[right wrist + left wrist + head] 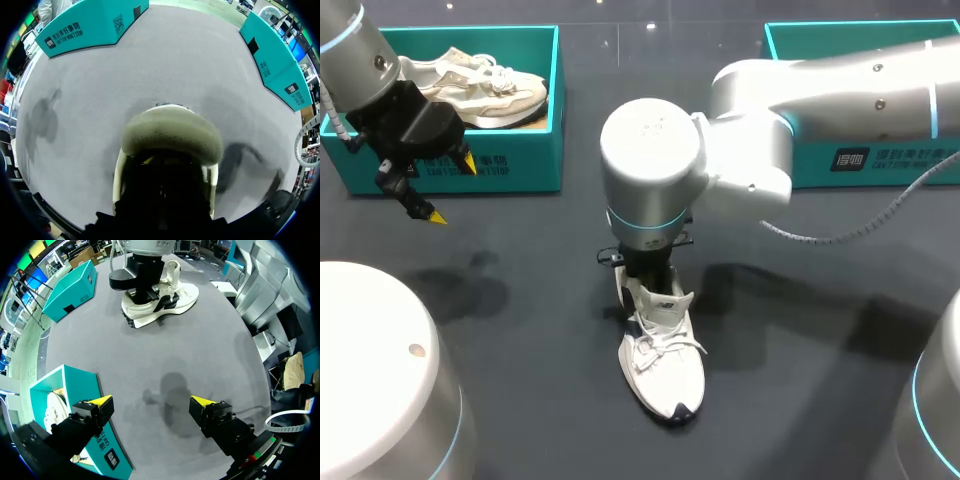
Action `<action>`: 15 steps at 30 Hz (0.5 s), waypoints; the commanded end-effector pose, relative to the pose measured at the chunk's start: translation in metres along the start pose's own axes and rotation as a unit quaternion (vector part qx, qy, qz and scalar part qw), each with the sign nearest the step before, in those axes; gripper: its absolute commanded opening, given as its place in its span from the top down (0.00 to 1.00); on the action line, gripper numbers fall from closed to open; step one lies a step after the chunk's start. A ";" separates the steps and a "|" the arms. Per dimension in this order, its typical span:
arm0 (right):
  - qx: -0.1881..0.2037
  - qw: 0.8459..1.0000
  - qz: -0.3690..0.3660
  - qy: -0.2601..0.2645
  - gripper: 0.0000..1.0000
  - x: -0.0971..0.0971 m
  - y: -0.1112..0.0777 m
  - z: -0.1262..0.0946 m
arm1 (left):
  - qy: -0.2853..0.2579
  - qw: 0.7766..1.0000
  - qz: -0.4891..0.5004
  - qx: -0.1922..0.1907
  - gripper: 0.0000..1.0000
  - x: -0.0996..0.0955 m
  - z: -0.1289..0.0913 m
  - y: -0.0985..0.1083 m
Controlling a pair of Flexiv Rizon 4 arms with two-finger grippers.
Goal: Take the shoe out of the shoebox, open the shoe tongue, remove and reinsert the insole, then place the shoe into the shoebox
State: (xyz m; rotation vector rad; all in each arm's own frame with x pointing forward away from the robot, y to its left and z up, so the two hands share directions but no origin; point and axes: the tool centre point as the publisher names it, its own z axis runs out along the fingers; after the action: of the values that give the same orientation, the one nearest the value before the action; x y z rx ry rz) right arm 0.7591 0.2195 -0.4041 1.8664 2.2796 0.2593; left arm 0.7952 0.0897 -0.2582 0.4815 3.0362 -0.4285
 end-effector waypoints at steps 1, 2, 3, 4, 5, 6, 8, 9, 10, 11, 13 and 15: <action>0.004 1.000 0.005 -0.002 1.00 0.000 -0.017 0.010 | 0.000 1.000 0.000 -0.001 0.00 0.000 0.000 0.000; 0.005 1.000 0.007 -0.008 1.00 0.000 -0.019 0.005 | 0.000 1.000 0.000 -0.001 0.00 0.000 0.000 0.000; 0.009 1.000 0.009 -0.015 1.00 0.000 -0.021 0.001 | 0.000 1.000 0.000 -0.001 0.00 0.000 0.000 0.000; 0.006 1.000 0.009 -0.020 1.00 -0.001 -0.022 -0.005 | 0.000 1.000 0.000 -0.001 0.00 0.000 0.000 0.000; 0.003 1.000 0.007 -0.026 1.00 -0.001 -0.022 -0.011 | 0.000 1.000 0.000 -0.001 0.00 0.000 0.000 0.000; 0.003 1.000 0.006 -0.030 1.00 -0.001 -0.022 -0.015 | 0.000 1.000 0.000 -0.001 0.00 0.000 0.000 0.000; -0.004 0.999 0.001 -0.040 1.00 0.000 -0.018 -0.023 | 0.000 1.000 0.000 -0.001 0.00 0.000 0.000 0.000; -0.008 0.999 -0.002 -0.043 1.00 0.000 -0.017 -0.026 | 0.000 1.000 0.000 -0.001 0.00 0.000 0.000 0.000; -0.011 0.999 -0.005 -0.045 1.00 -0.001 -0.015 -0.027 | 0.000 1.000 0.000 -0.001 0.00 0.000 0.000 0.000; -0.011 0.999 -0.007 -0.046 1.00 -0.001 -0.014 -0.027 | 0.000 1.000 0.000 -0.001 0.00 0.000 0.000 0.000; -0.006 0.999 -0.011 -0.042 1.00 -0.001 -0.011 -0.021 | 0.000 1.000 0.000 -0.001 0.00 0.000 0.000 0.000; 0.005 0.999 -0.011 -0.031 1.00 0.000 -0.013 -0.010 | 0.000 1.000 0.000 -0.001 0.00 0.000 0.000 0.000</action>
State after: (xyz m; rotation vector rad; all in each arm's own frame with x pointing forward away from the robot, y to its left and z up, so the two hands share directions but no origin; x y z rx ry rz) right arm 0.7385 0.2153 -0.3833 1.8133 2.2374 0.1845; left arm 0.7952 0.0896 -0.2583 0.4817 3.0361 -0.4287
